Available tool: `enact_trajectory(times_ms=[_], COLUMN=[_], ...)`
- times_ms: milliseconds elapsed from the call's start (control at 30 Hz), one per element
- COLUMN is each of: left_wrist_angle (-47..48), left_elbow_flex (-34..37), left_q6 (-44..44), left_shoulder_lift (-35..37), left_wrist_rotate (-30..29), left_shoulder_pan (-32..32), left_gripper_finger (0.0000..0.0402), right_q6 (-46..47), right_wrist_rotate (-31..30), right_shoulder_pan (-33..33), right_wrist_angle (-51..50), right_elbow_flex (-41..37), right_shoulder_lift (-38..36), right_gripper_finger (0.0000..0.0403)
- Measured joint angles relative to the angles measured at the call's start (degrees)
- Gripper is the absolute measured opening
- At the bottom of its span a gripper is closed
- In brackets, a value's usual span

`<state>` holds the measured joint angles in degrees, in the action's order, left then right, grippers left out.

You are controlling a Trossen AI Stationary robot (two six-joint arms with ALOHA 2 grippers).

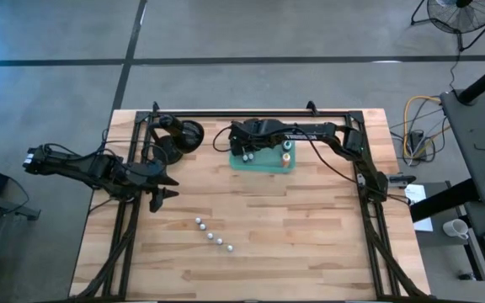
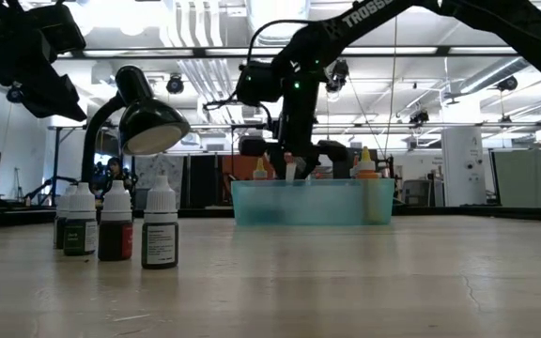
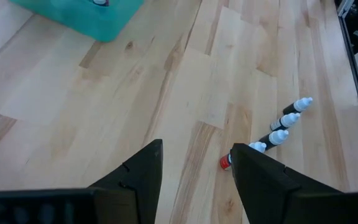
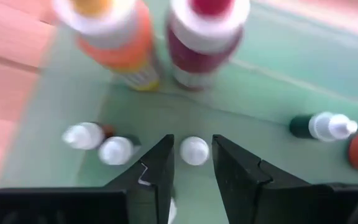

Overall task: Pick & Place food coloring
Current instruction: Put the top small red food coloring bottle into the green bin

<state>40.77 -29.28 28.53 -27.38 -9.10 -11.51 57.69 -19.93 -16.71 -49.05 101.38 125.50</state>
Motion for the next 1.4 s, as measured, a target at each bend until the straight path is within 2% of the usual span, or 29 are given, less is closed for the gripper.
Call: enact_trajectory(times_ms=[267, 367, 533, 667, 733, 867, 1000, 1200, 1400], left_wrist_angle=[0.0, 0.0, -0.1, 0.0, -0.1, -0.1, -0.1, -0.1, -0.1], left_elbow_flex=[0.1, 0.1, 0.1, 0.1, 0.1, 0.1, 0.1, 0.1, 0.1], left_q6=[0.0, 0.0, 0.0, 0.0, -0.1, -0.2, -0.2, -0.3, -0.3], left_shoulder_lift=[0.0, 0.0, 0.0, 0.0, 0.0, 0.0, 0.0, 0.0, 0.0], left_wrist_rotate=[0.0, 0.0, 0.0, 0.0, 0.0, 0.0, 0.0, 0.7, 0.7], left_shoulder_pan=[0.0, 0.0, 0.0, 0.0, 0.0, 0.0, 0.0, 0.0, 0.0], left_gripper_finger=[0.0163, 0.0163, 0.0163, 0.0163, 0.0163, 0.0163, 0.0163, 0.0163, 0.0163], right_q6=[-13.1, -26.0, -49.3, -62.3, -62.9, -57.6, -54.8, -50.9, -47.1], right_wrist_rotate=[0.3, 3.0, 13.4, 15.1, 15.0, 15.1, 15.6, 15.7, 16.1], right_shoulder_pan=[4.1, 8.3, 17.8, 24.9, 27.3, 30.8, 33.7, 36.1, 37.9], right_wrist_angle=[-0.2, 0.5, 0.2, 0.3, 0.8, 2.8, 8.5, 16.6, 18.6], right_elbow_flex=[5.4, 8.2, 12.8, 12.1, 10.9, 8.1, 4.8, 0.2, -2.6], right_shoulder_lift=[-3.0, -4.4, -4.9, -4.7, -4.7, -4.5, -4.5, -4.5, -4.2], right_gripper_finger=[0.0102, 0.0104, 0.0104, 0.0104, 0.0106, 0.0117, 0.0140, 0.0179, 0.0206])
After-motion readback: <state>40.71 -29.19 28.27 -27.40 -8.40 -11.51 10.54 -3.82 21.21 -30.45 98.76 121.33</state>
